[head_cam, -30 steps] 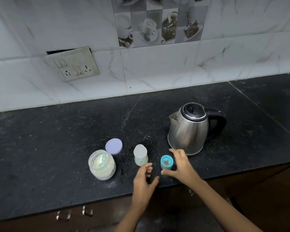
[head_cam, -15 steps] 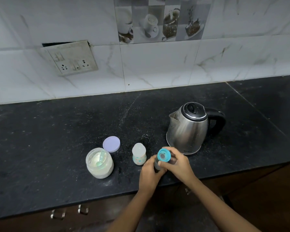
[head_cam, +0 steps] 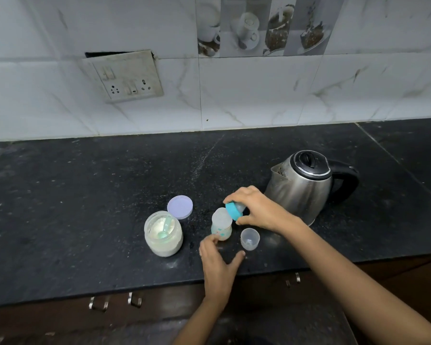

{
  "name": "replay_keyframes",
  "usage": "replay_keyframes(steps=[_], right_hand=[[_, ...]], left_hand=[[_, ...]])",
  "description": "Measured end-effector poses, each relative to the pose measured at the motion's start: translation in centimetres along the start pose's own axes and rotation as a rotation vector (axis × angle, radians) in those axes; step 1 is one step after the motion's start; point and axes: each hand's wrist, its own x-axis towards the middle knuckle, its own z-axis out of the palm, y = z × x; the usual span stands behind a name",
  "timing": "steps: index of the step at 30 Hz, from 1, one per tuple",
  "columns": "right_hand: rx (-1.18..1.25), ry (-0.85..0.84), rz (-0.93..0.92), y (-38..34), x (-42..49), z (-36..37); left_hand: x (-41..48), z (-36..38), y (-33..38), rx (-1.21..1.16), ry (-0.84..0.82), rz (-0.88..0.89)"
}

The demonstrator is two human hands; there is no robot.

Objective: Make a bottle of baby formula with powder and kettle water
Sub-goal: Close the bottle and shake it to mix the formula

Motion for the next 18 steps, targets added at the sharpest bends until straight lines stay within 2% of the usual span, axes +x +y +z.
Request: replay_keyframes(steps=[3,9,13,18], right_hand=[[-0.086,-0.120,-0.072,-1.6,1.9,0.0],[-0.282,-0.279,-0.176,-3.4,3.9,0.0],[-0.290,-0.338,-0.189,-3.6,4.2,-0.4],[-0.378,-0.380,-0.270,-3.5,4.1,-0.5]], left_hand=[[2.5,-1.1,-0.2,-0.067,0.018,-0.033],[7.4,-2.5,-0.2,-0.128,-0.333,-0.074],[8.0,-2.6,-0.6,-0.184,-0.341,-0.131],[8.0,-2.3,-1.3,-0.201,-0.358,-0.120]])
